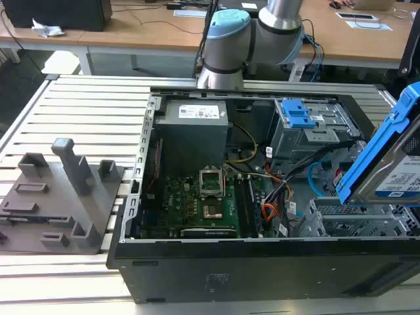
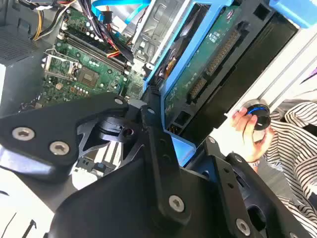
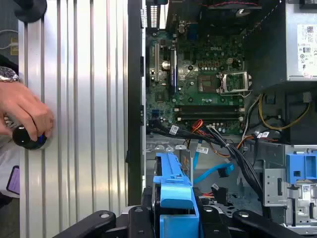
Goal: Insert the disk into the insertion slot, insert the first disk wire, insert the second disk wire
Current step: 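Insert the disk into the insertion slot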
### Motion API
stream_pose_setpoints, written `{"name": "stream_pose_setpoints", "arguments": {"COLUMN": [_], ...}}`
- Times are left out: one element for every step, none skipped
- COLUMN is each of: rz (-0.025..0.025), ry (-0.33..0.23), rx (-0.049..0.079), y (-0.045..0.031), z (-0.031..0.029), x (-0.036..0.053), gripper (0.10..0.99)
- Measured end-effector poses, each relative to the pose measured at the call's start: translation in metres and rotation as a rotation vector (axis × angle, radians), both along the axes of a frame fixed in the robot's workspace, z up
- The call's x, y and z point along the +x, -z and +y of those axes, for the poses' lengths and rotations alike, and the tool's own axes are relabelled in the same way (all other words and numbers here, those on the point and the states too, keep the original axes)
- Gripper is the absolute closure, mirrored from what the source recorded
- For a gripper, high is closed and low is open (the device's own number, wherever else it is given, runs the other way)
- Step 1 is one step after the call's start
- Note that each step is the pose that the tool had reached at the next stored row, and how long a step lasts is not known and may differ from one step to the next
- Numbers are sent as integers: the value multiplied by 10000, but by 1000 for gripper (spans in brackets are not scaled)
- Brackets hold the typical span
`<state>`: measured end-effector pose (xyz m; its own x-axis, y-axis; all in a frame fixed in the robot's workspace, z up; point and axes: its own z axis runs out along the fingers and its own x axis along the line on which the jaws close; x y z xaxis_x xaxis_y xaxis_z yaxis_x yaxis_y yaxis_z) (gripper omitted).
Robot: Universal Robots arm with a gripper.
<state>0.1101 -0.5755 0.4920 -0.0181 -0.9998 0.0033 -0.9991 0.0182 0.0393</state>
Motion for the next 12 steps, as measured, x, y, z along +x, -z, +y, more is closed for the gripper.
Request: {"name": "stream_pose_setpoints", "arguments": {"rz": [0, 1, 2, 2, 3, 2, 2, 2, 2, 2, 2, 2], "ry": [1, 0, 0, 0, 0, 0, -1, -1, 0, 0, 1, 2], "rx": [-1, -12, -23, -28, -31, -39, -47, -53, -61, -70, -77, -76], "y": [0, 3, 4, 4, 5, 4, 4, 4, 5, 5, 4, 6], "z": [0, 25, 48, 64, 80, 109, 136, 157, 181, 199, 212, 213], "x": [1, 56, 74, 84, 92, 105, 114, 120, 127, 134, 138, 138], "gripper": [718, 718, 718, 718, 718, 718, 718, 718, 718, 718, 718, 718]}}
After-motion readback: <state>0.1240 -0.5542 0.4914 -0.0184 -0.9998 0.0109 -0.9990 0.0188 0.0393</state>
